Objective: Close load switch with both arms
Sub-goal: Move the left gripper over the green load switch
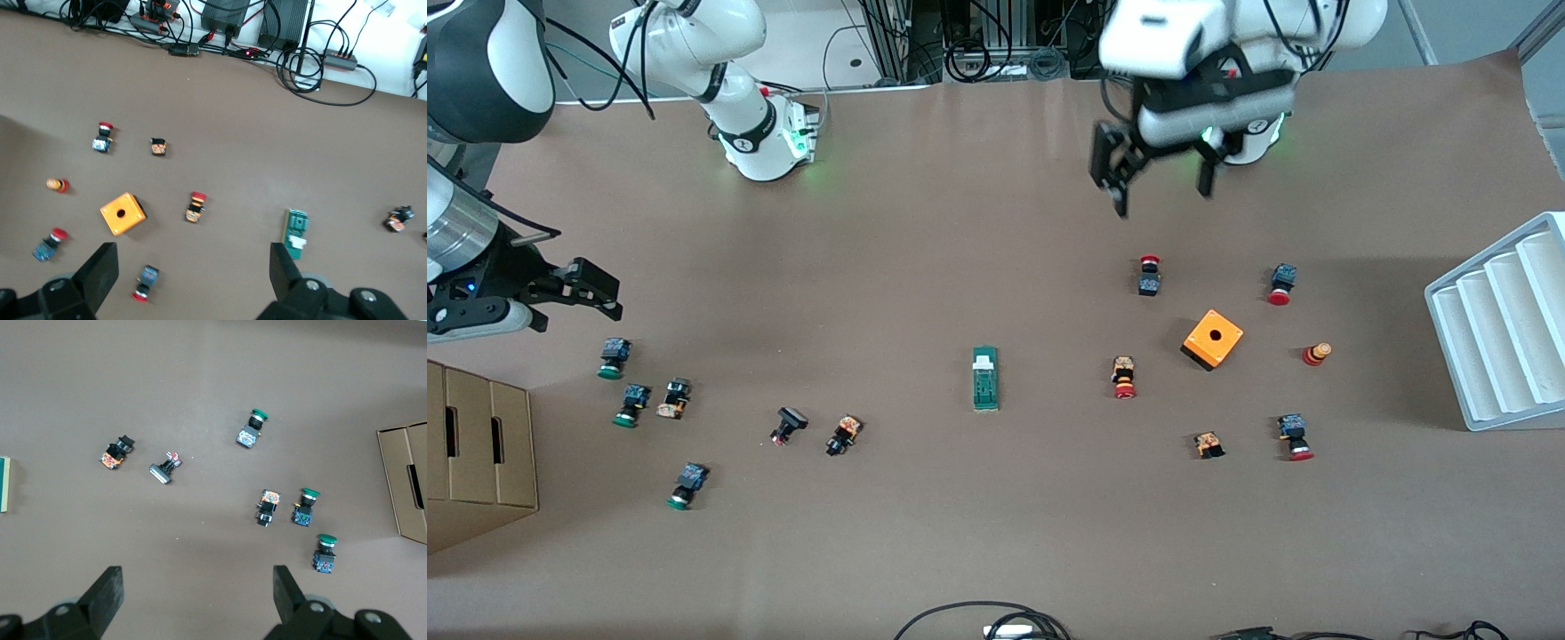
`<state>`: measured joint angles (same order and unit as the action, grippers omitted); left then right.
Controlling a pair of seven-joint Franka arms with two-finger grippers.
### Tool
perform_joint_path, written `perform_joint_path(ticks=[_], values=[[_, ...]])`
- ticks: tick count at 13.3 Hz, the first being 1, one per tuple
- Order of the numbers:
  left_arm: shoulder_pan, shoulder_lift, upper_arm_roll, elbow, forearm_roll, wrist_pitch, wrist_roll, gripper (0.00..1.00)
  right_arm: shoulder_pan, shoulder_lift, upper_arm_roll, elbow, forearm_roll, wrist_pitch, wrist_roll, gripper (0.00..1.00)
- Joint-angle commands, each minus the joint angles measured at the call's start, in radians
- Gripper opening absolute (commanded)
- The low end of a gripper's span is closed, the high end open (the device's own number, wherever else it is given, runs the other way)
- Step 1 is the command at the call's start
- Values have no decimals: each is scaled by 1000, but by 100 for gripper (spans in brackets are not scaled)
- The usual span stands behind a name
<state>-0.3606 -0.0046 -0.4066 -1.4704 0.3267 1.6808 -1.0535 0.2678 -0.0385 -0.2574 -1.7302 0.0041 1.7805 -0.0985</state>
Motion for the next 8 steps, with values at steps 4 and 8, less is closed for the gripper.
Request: perform_joint_path(ticks=[4, 8], values=[[-182, -29, 12, -105, 152, 54, -331, 100, 4, 2, 0, 11, -15, 0, 17, 100], [-294, -11, 12, -259, 308, 183, -566, 100, 2, 3, 0, 11, -16, 0, 14, 100]])
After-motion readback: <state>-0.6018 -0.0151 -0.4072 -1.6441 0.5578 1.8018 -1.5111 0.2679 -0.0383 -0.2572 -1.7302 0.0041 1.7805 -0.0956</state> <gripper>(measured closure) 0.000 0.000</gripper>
